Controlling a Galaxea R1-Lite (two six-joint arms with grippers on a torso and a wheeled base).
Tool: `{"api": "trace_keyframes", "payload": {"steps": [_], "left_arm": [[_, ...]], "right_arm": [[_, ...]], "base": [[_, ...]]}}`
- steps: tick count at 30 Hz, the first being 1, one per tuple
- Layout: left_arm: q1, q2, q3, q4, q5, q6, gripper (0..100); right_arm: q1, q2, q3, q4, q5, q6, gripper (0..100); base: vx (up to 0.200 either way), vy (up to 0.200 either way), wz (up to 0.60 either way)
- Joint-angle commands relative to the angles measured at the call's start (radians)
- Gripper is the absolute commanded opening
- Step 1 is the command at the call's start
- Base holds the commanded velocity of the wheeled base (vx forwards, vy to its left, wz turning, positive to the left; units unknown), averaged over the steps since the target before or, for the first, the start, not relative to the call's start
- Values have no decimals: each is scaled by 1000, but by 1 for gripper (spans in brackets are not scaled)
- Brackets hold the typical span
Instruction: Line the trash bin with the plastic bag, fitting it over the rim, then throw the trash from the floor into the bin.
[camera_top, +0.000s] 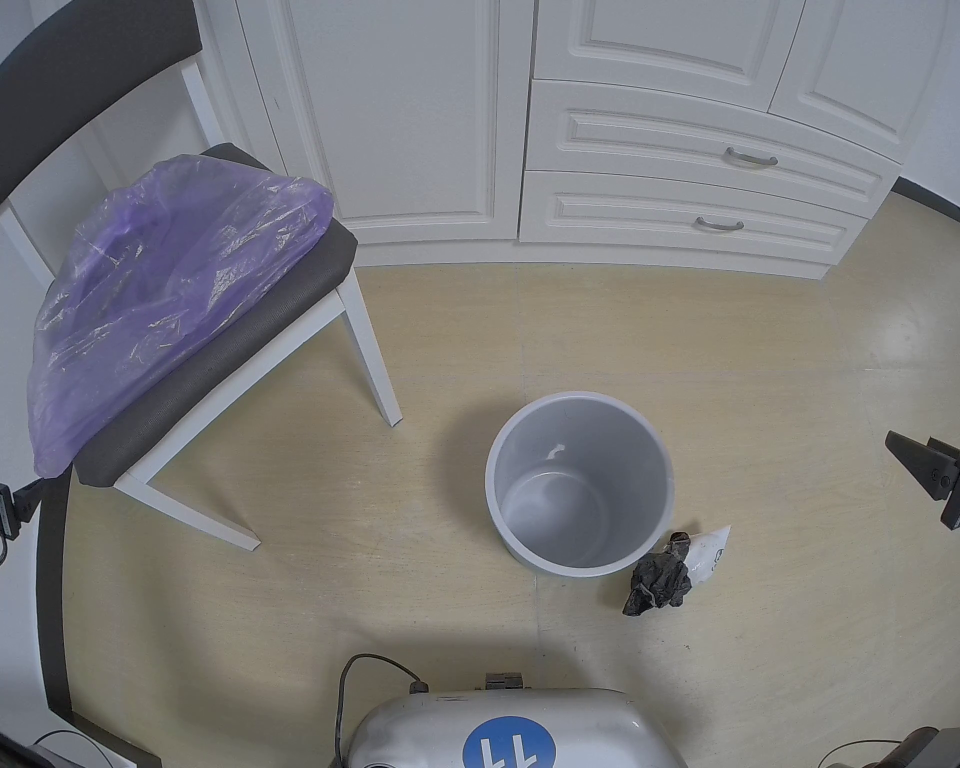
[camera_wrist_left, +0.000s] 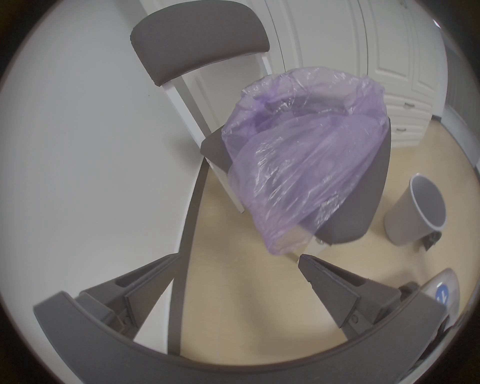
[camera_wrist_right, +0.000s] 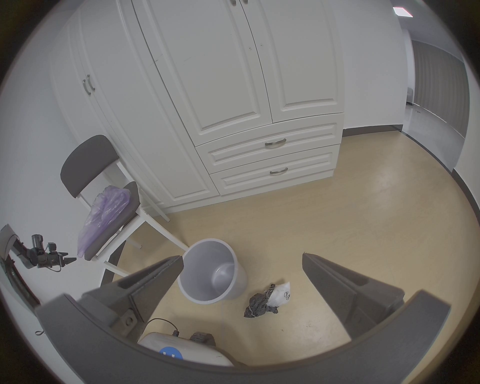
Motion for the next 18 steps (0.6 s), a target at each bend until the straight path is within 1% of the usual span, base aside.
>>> {"api": "trace_keyframes", "payload": {"steps": [1,2,3,5,7,10,14,15,16,17,18], "left_arm": [[-78,77,-3,-61,9,-62,100],[-78,77,-3,-61,9,-62,100],[-101,106,-5,-96,27,-68,100],[-114,134,-2,-154,49,-71,100],[-114,154,6,-202,57,-86,100],[-112,169,15,-231,57,-108,100],[-103,177,18,-277,57,-186,100],[-103,177,18,-277,57,-186,100],[-101,177,16,-306,57,-236,100],[-101,177,16,-312,57,-244,100],[-100,178,16,-351,57,-290,100]], "right_arm": [[1,-8,-8,1,-1,1,100],[1,-8,-8,1,-1,1,100],[1,-10,-8,1,-1,1,100],[1,-10,-8,1,-1,1,100],[1,-11,-9,1,-1,1,100],[1,-13,-11,1,-1,1,100],[-1,-17,-18,1,-3,16,100],[-1,-17,-18,1,-3,16,100],[-1,-17,-25,1,-3,24,100],[-1,-17,-25,1,-3,25,100],[-3,-17,-28,1,-4,28,100]], "base": [[0,0,0],[0,0,0],[0,0,0],[0,0,0],[0,0,0],[0,0,0],[0,0,0],[0,0,0],[0,0,0],[0,0,0],[0,0,0]]}}
